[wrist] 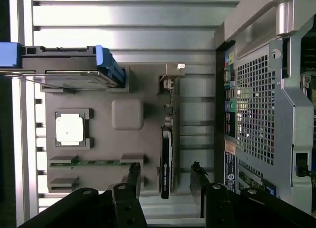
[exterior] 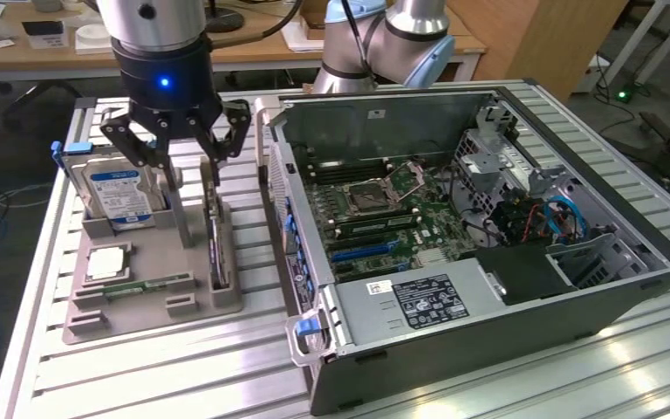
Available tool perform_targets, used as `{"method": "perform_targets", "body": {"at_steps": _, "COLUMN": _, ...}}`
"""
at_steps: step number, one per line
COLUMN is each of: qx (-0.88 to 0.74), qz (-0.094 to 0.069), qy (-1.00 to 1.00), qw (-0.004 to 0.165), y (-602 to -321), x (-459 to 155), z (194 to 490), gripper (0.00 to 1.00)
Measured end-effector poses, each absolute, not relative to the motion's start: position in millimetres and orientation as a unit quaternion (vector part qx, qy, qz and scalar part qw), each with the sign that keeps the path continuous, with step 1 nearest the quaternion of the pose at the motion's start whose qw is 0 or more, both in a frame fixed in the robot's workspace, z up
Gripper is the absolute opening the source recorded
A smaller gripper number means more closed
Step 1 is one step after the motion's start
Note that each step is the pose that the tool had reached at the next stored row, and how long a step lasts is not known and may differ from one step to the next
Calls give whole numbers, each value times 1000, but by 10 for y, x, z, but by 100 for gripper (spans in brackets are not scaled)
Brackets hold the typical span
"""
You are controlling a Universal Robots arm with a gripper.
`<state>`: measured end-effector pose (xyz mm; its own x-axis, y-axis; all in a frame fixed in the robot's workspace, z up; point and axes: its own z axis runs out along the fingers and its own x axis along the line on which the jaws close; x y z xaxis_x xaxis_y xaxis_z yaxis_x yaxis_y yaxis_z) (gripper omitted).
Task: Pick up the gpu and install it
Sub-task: 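Pick up the gpu and move the gpu toward the slot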
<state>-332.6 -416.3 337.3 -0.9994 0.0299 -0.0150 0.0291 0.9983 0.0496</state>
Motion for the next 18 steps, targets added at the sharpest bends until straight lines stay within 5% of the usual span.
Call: {"method": "perform_targets", "body": {"at_steps": 18, "qx": 15, "qz": 25, "qy": 1000, "qw": 8, "y": -4163, "x": -3325, "z": 3265, "gripper": 53}}
